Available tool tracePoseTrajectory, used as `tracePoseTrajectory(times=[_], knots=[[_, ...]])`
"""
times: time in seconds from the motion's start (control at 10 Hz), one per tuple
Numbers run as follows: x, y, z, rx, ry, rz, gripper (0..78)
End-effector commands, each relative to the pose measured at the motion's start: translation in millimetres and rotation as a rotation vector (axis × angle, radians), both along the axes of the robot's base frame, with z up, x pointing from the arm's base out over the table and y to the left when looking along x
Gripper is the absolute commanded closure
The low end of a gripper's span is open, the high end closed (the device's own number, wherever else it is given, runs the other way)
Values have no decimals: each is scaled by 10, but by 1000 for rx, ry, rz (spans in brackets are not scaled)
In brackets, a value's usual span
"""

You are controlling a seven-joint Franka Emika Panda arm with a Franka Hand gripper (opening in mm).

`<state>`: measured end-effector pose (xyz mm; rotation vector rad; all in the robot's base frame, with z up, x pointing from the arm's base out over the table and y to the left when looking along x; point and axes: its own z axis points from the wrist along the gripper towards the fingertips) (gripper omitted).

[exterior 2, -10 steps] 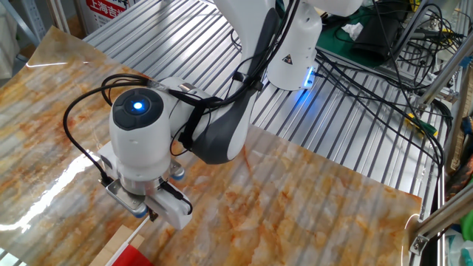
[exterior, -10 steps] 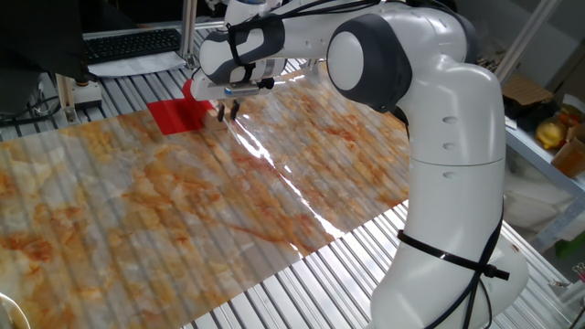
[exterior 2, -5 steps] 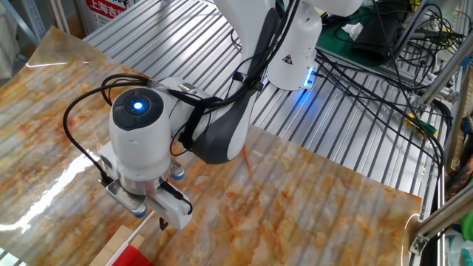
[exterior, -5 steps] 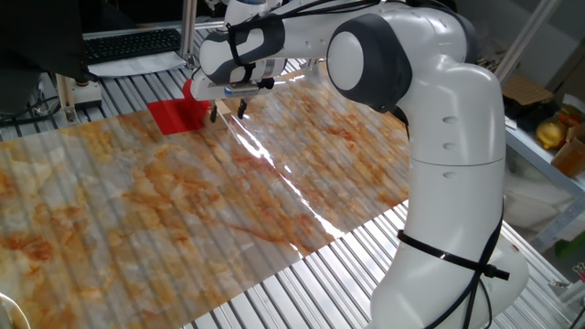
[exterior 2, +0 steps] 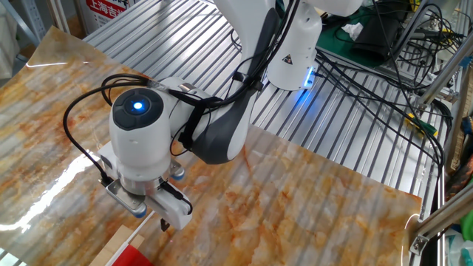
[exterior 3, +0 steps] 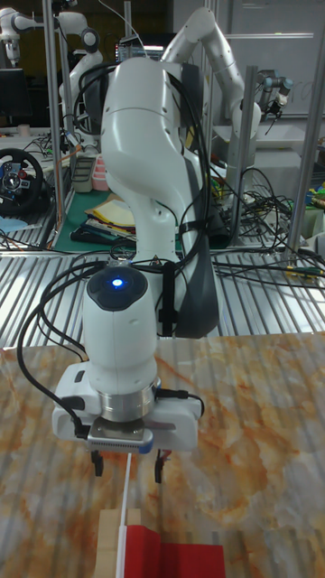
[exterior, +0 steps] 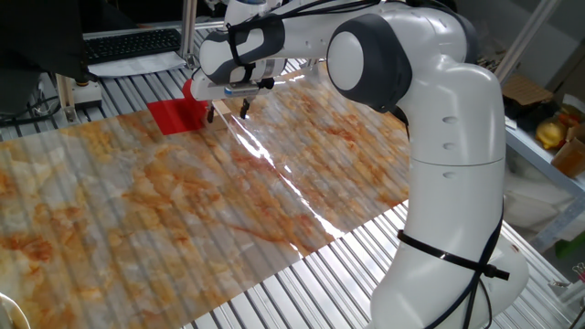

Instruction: Wave the flag

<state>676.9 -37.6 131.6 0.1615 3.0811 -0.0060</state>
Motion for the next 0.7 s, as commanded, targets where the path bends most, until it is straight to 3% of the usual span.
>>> tracePoseTrajectory(times=[0.1,0.7], knots=[[-77,14,-151,44,19,57,1],[-90,9,-237,47,27,68,1]])
